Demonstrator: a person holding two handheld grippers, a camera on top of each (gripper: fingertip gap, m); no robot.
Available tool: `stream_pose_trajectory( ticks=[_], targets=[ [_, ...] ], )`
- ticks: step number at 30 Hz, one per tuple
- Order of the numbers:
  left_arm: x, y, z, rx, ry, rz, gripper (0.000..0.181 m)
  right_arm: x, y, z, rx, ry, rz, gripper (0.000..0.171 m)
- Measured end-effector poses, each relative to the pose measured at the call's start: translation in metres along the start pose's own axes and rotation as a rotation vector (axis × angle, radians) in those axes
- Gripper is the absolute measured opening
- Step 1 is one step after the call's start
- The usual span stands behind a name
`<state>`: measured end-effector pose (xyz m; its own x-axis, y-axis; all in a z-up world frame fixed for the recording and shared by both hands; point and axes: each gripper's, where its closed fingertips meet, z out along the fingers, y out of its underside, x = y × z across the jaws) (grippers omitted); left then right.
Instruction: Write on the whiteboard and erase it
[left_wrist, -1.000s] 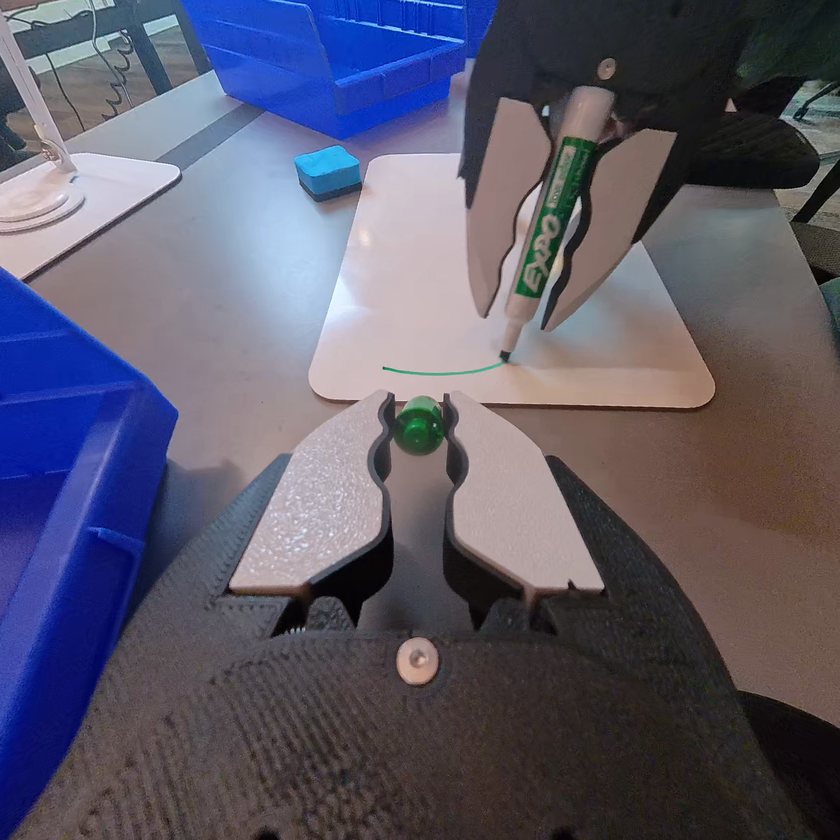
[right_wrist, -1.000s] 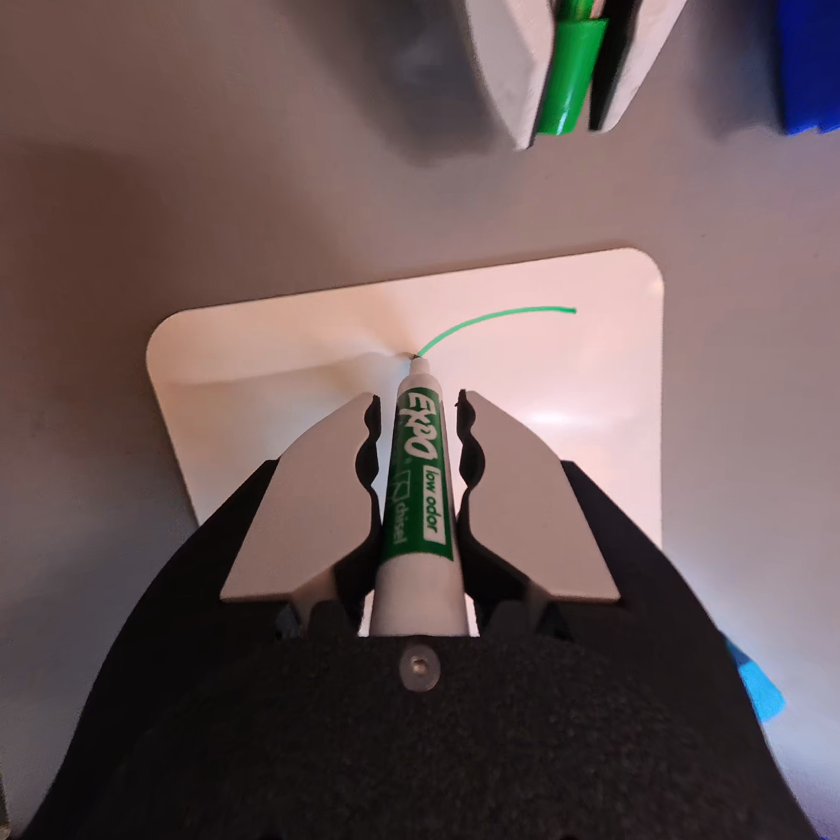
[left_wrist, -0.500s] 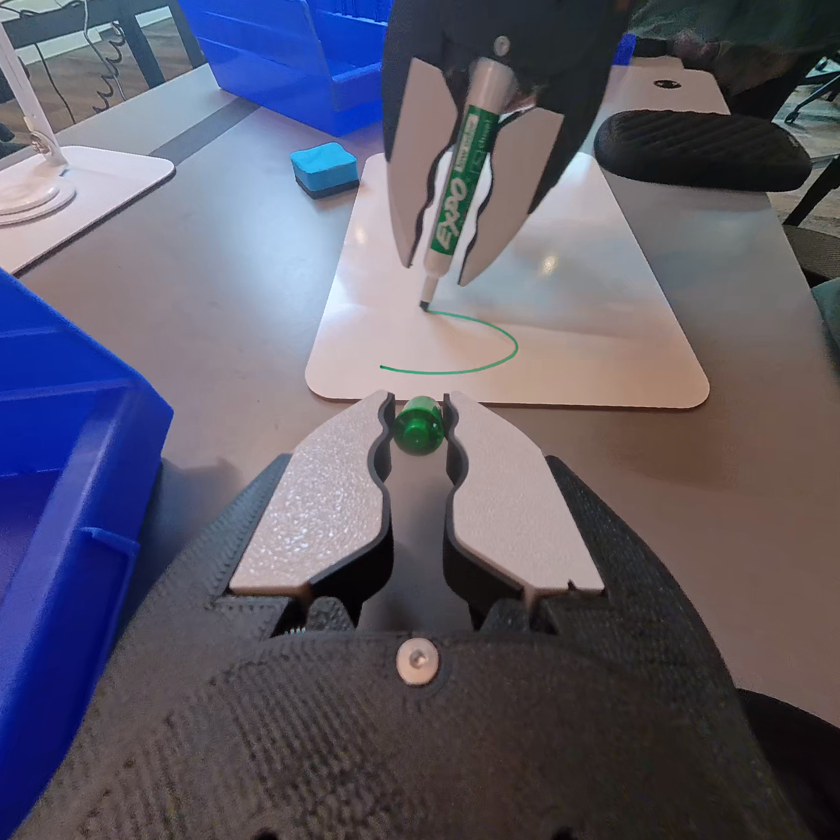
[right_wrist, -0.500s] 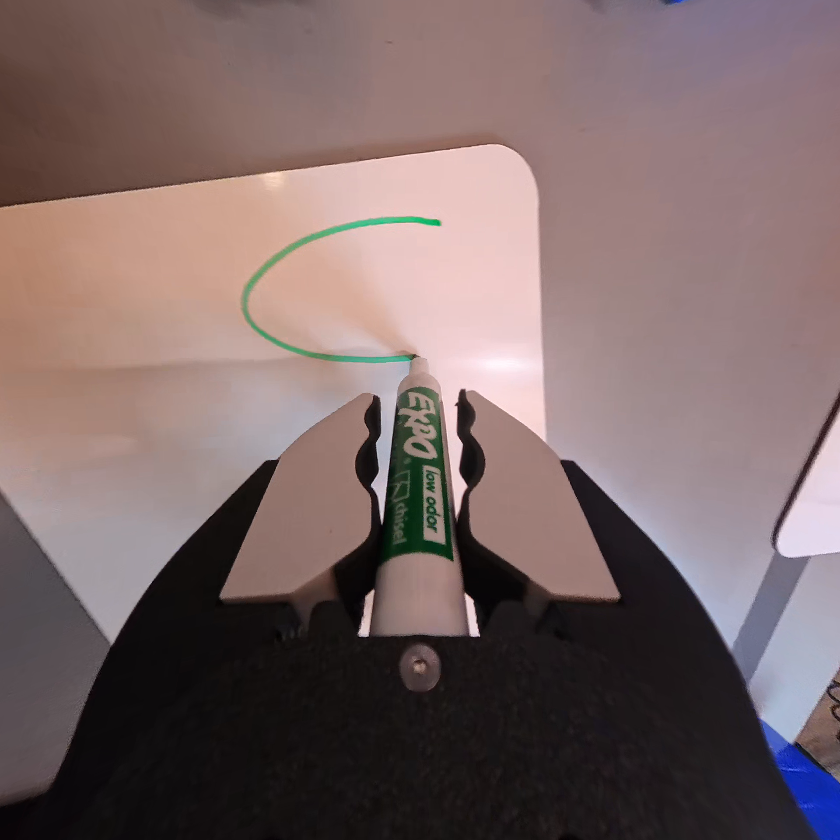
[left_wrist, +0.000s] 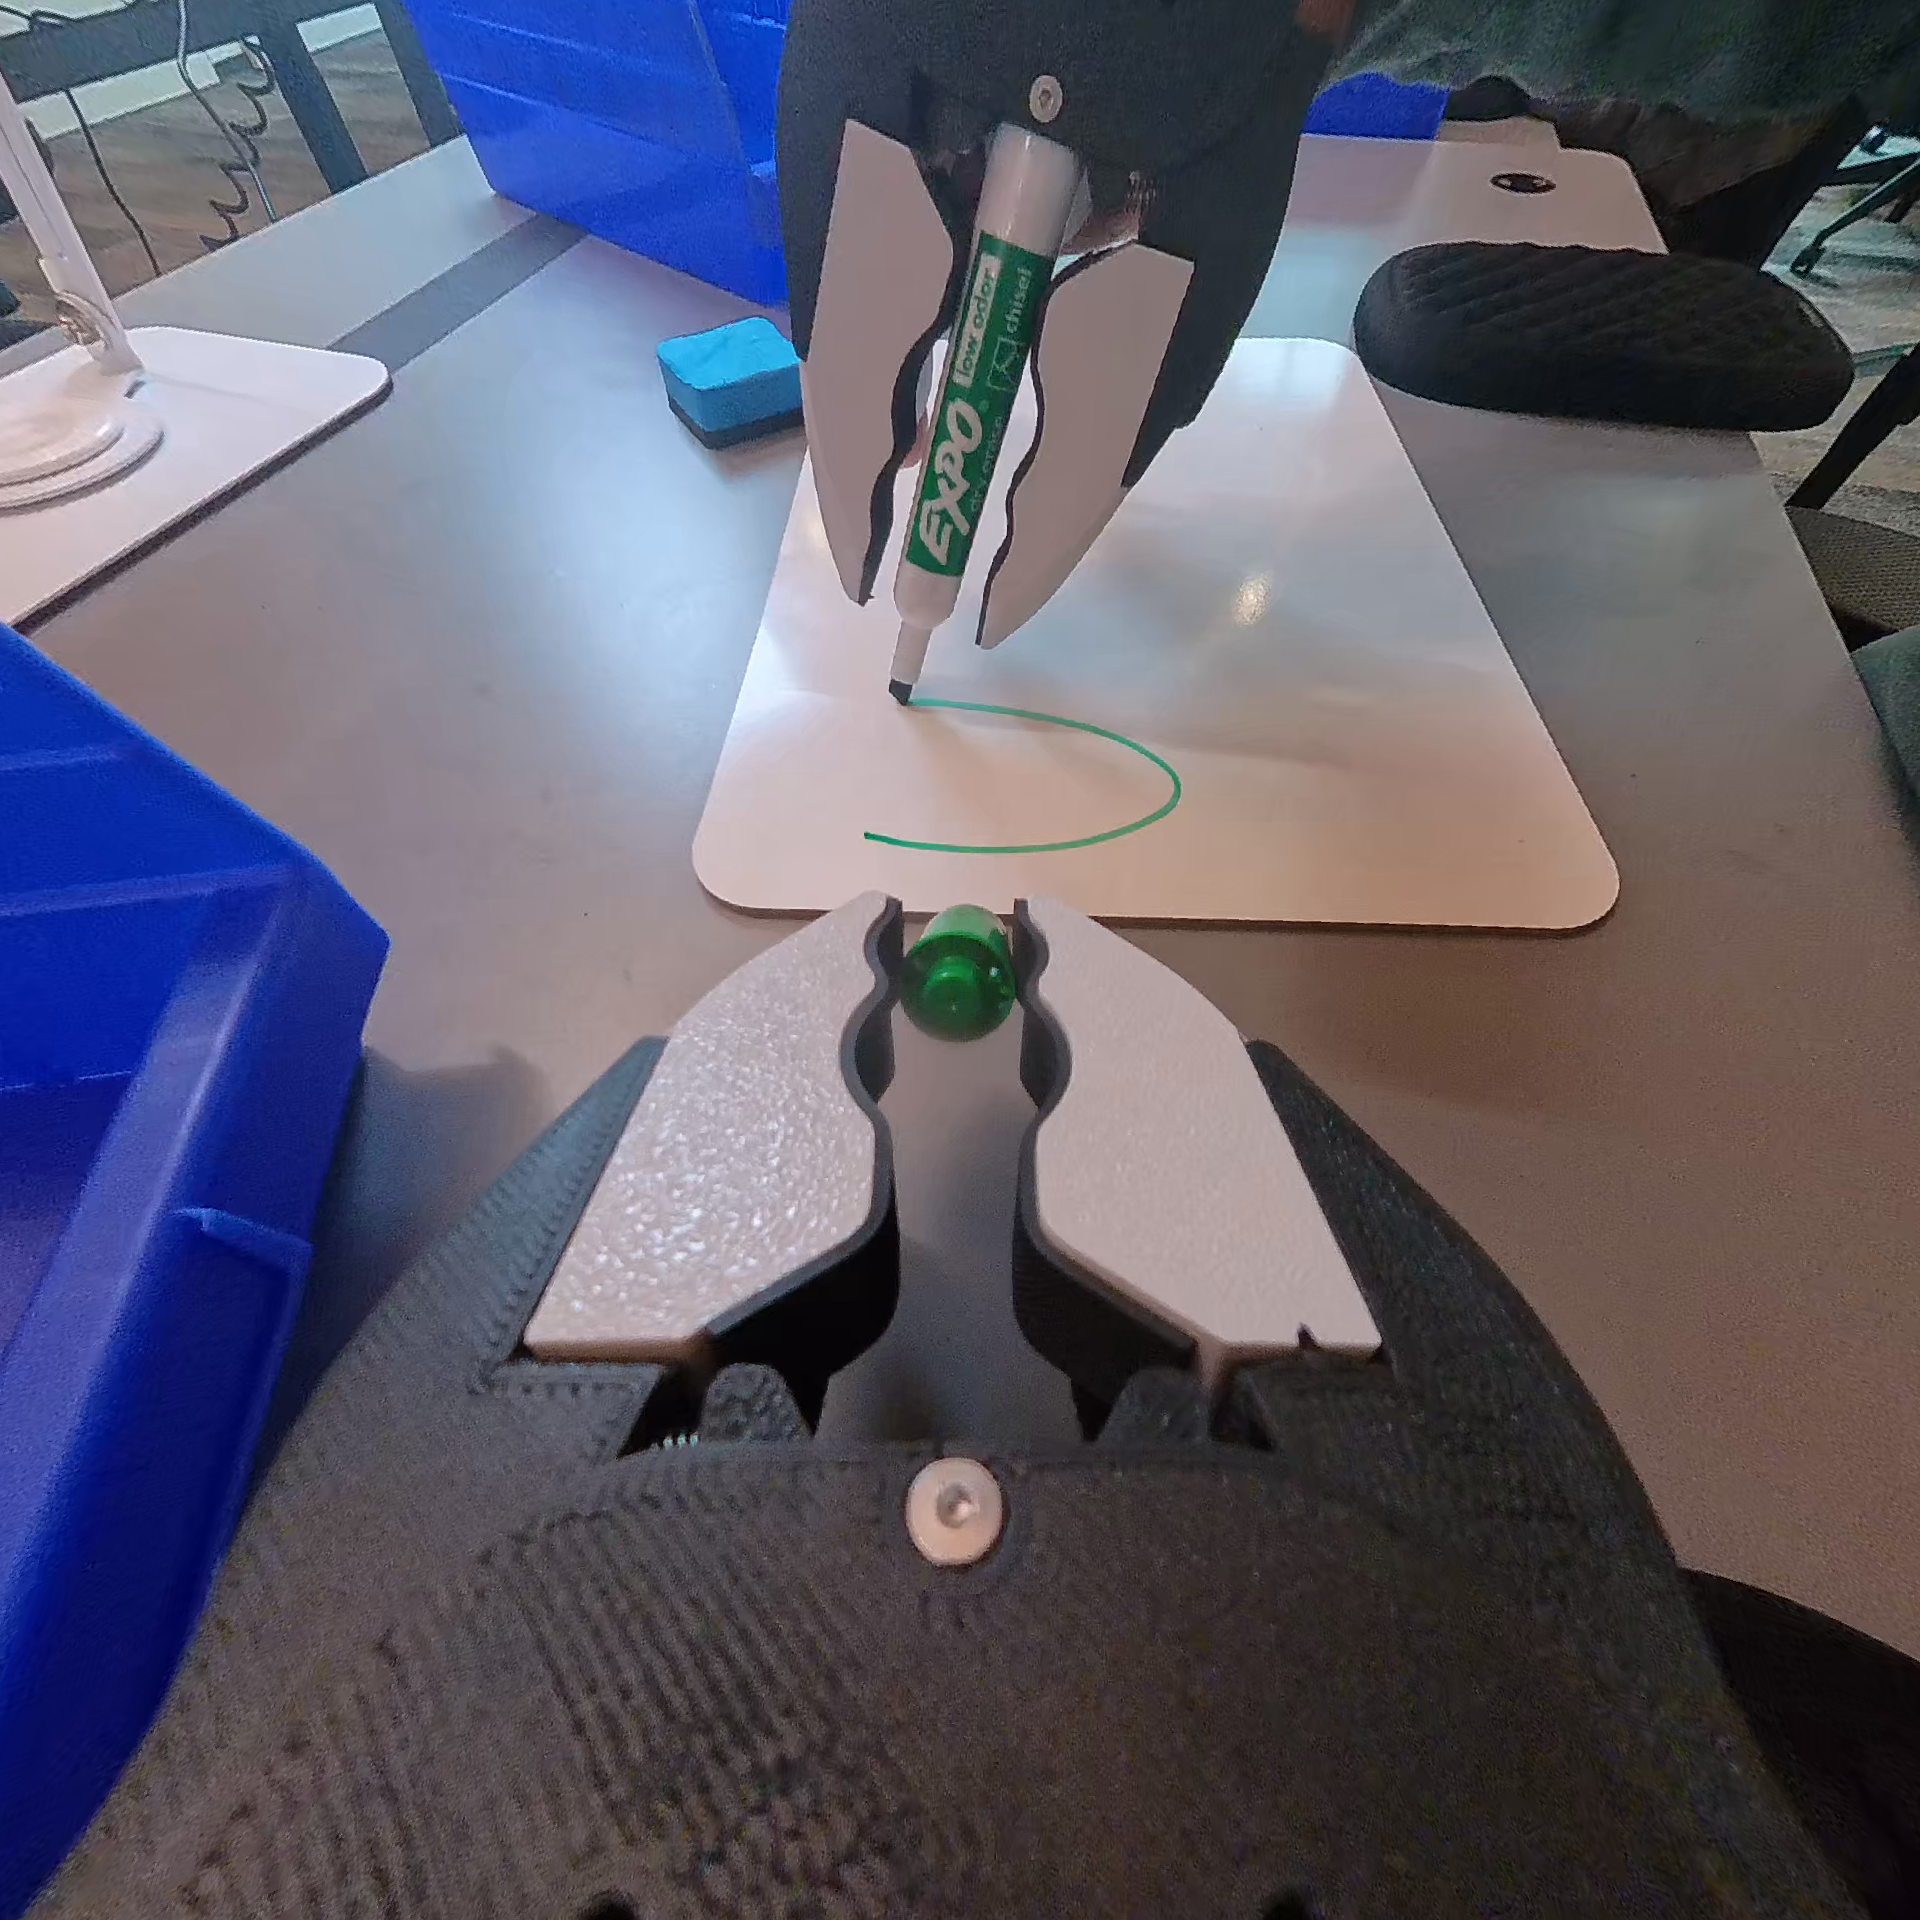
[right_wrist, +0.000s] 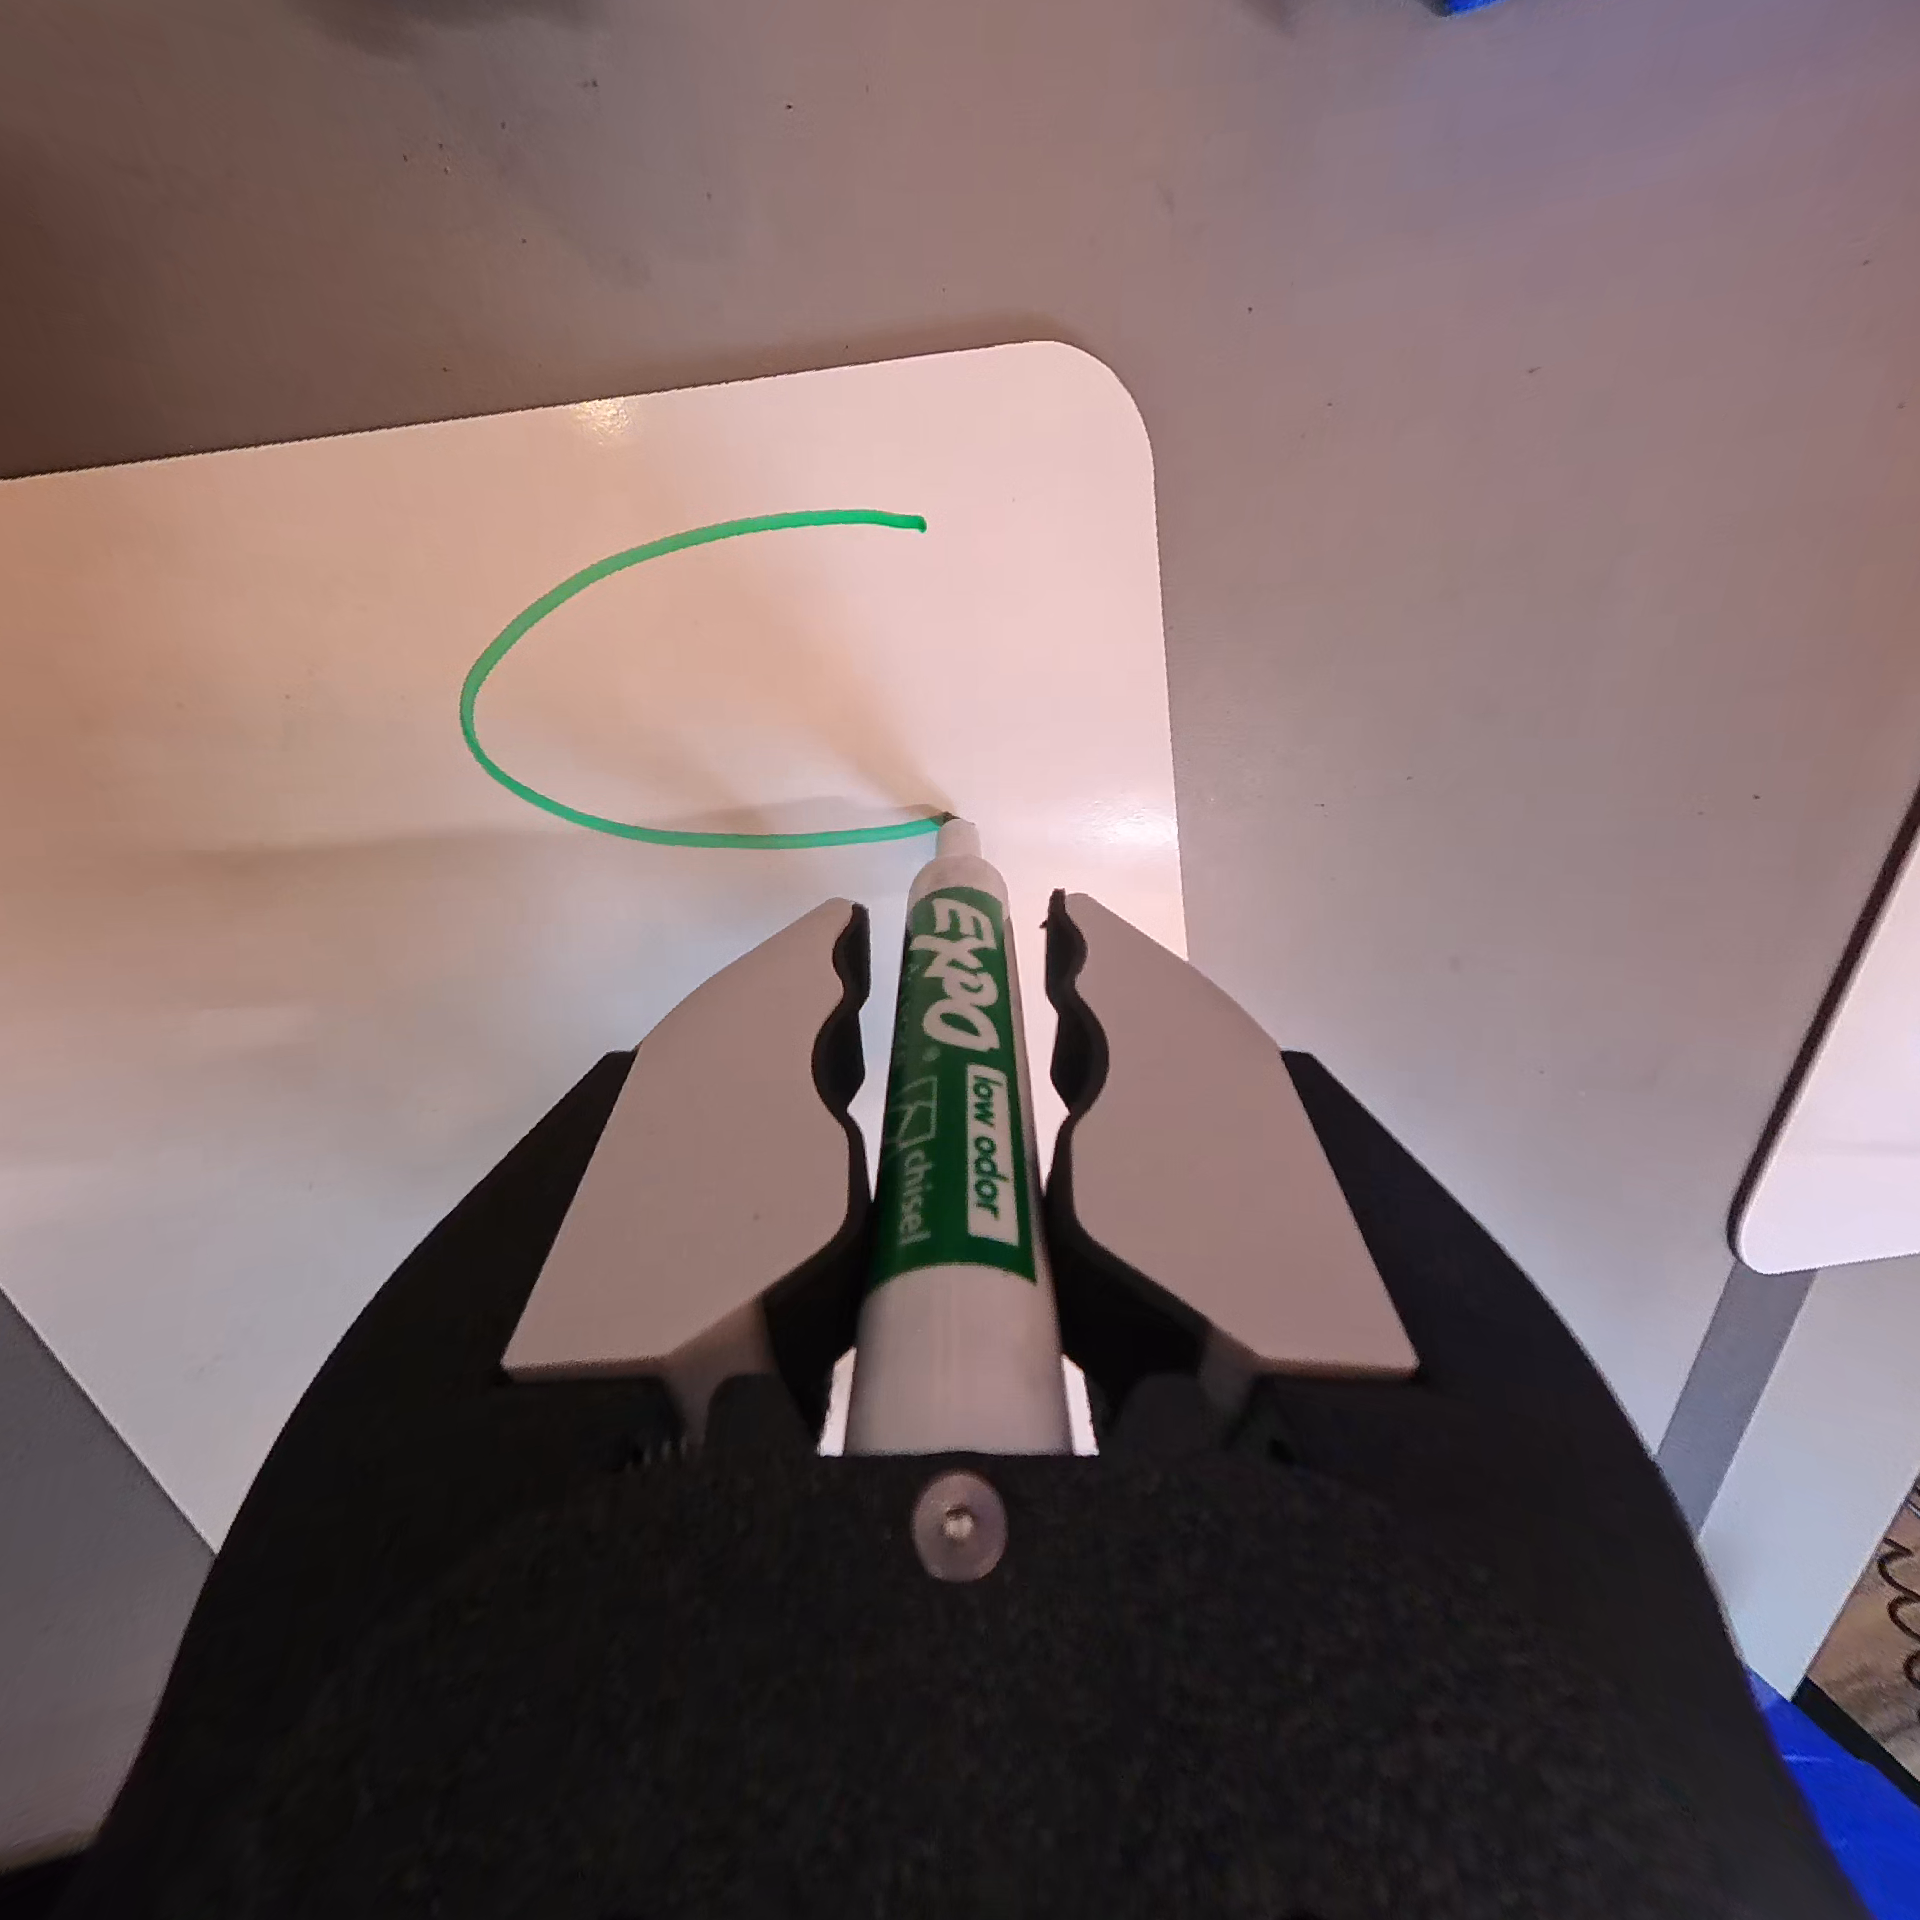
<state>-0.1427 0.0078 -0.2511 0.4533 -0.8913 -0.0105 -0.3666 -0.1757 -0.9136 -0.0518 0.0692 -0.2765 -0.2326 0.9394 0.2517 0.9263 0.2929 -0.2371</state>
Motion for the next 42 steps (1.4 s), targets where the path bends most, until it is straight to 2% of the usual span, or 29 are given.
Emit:
stream_pose_trajectory(
  ticks=[8, 16, 31, 42],
  targets=[
    [0.0, 0.0, 0.0, 0.001, 0.0, 0.0, 0.02, 0.0, -0.001, -0.018, 0.087, 0.008, 0.081, 0.033],
    [0.0, 0.0, 0.0, -0.001, -0.002, 0.005, 0.02, -0.002, -0.007, -0.005, 0.101, 0.014, 0.074, 0.033],
    [0.0, 0.001, 0.001, -0.006, 0.003, 0.008, 0.02, -0.004, -0.004, 0.0, 0.063, 0.004, 0.046, 0.033],
    [0.0, 0.001, 0.002, -0.009, 0.003, 0.01, 0.02, -0.026, -0.002, -0.006, 0.047, -0.031, 0.025, 0.033]
  ],
)
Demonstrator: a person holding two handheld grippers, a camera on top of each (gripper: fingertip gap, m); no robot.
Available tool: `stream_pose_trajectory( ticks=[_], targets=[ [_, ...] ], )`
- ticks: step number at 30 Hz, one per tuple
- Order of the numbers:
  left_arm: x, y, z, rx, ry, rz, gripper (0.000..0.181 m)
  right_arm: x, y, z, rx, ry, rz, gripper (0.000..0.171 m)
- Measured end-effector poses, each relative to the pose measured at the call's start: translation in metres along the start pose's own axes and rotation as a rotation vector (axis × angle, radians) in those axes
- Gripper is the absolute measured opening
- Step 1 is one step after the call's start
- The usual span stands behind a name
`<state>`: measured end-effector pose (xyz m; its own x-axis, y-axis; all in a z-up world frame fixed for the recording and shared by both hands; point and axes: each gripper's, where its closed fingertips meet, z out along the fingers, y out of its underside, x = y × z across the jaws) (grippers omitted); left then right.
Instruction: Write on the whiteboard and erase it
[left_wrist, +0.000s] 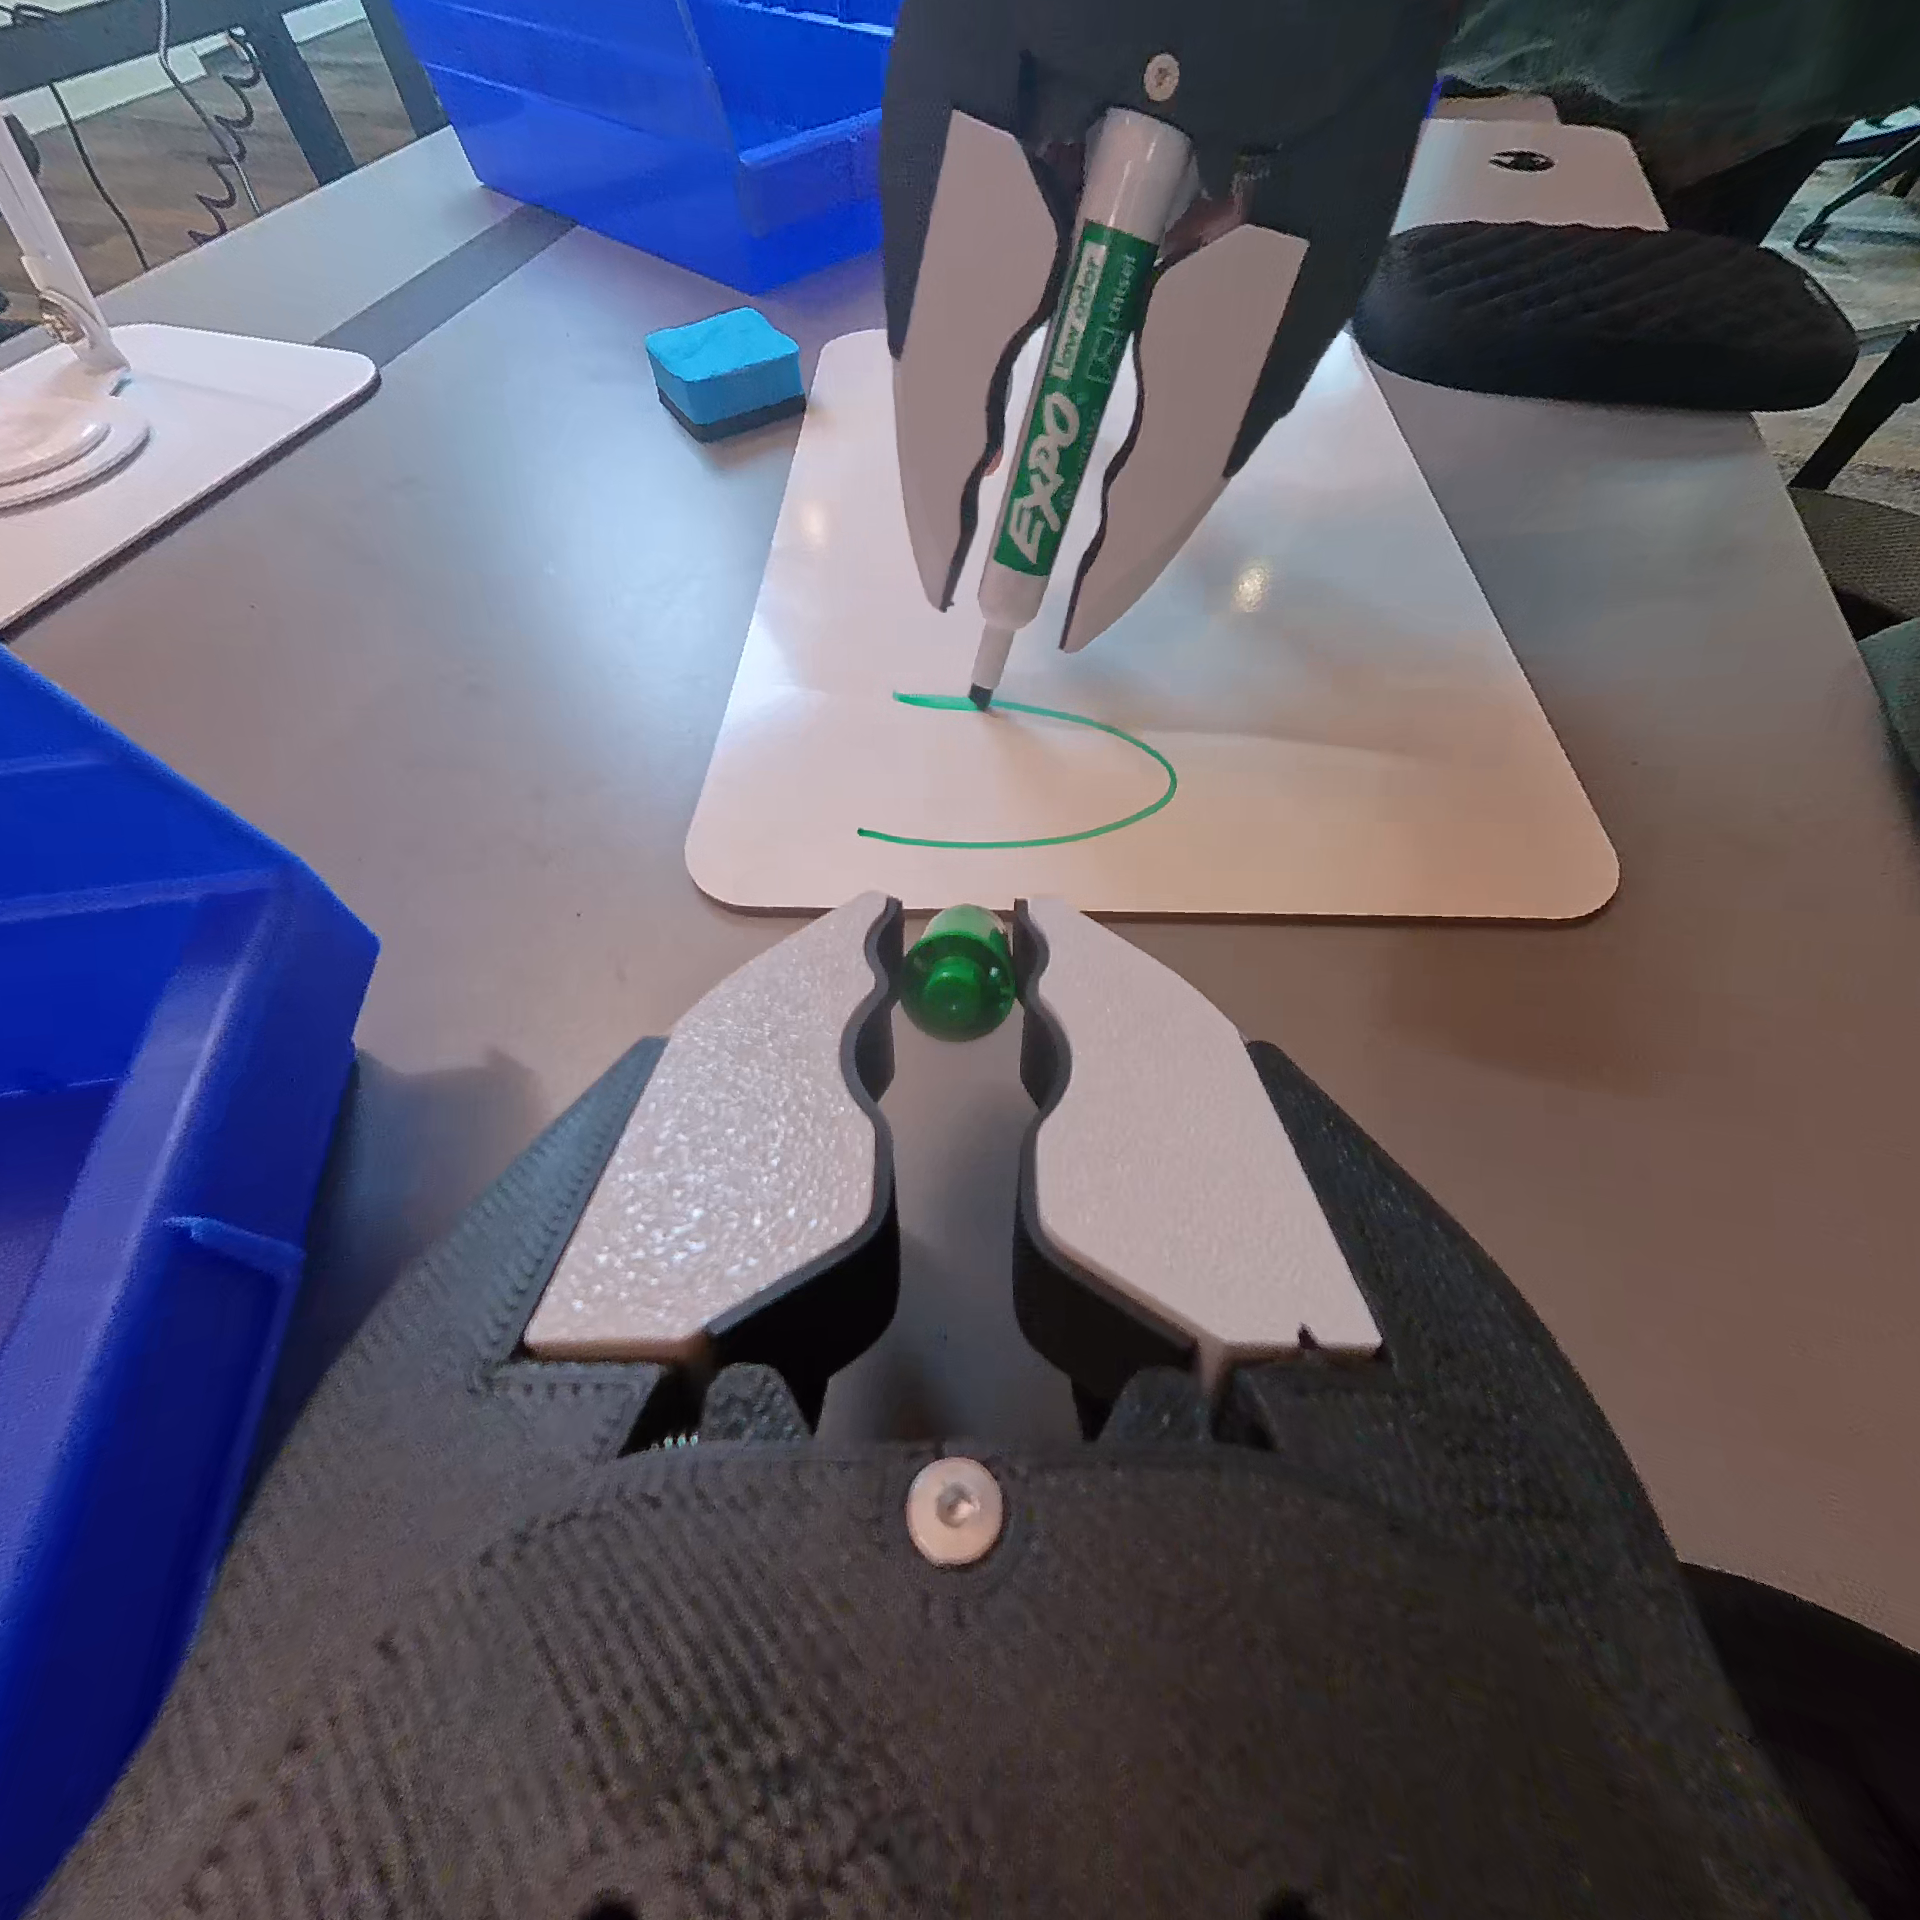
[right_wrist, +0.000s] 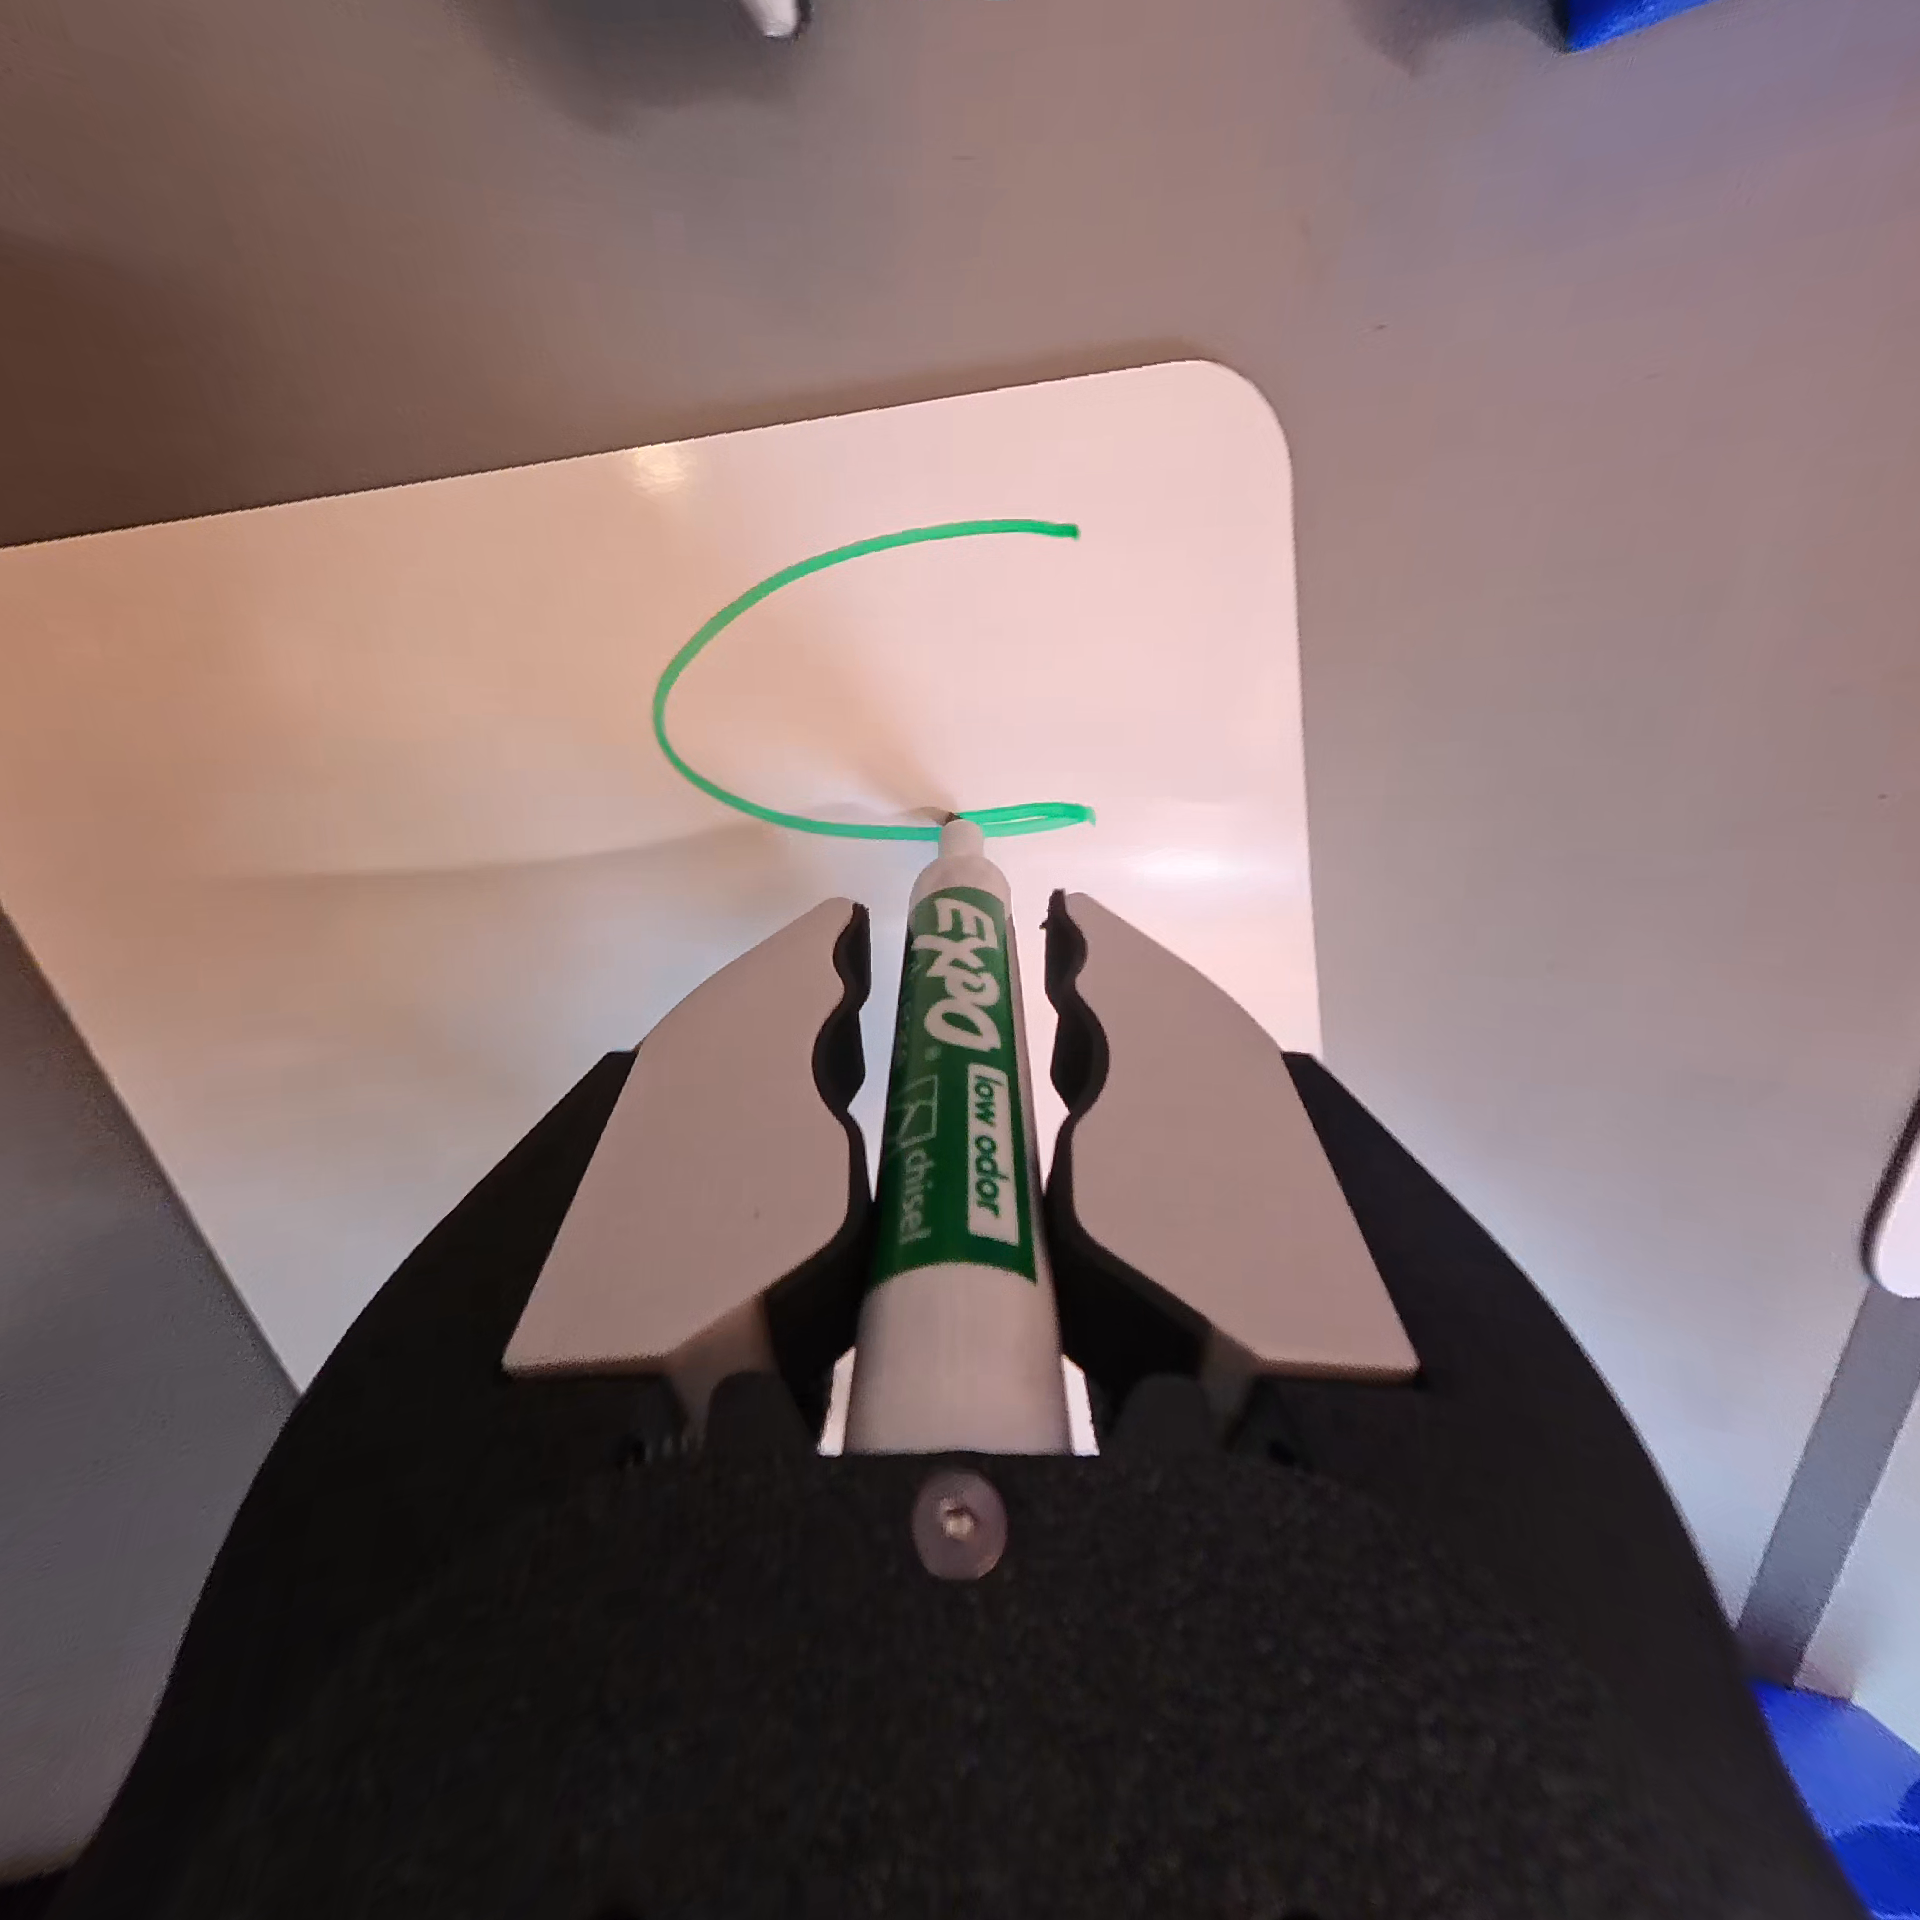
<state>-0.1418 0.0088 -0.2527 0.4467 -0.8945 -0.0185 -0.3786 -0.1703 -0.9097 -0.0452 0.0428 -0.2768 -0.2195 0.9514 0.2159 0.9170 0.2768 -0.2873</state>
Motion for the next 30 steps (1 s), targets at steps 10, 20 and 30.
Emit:
stream_pose_trajectory(
  ticks=[10, 20, 30],
  targets=[
    [0.0, 0.0, 0.0, -0.003, 0.0, 0.003, 0.02, -0.033, 0.003, -0.009, -0.023, -0.055, -0.025, 0.033],
    [0.002, 0.0, 0.0, -0.004, -0.001, 0.01, 0.02, -0.037, -0.003, -0.027, 0.055, -0.057, 0.024, 0.033],
    [0.002, -0.005, -0.003, 0.036, -0.001, 0.009, 0.02, 0.02, 0.016, -0.013, 0.1, 0.056, 0.13, 0.034]
  ],
)
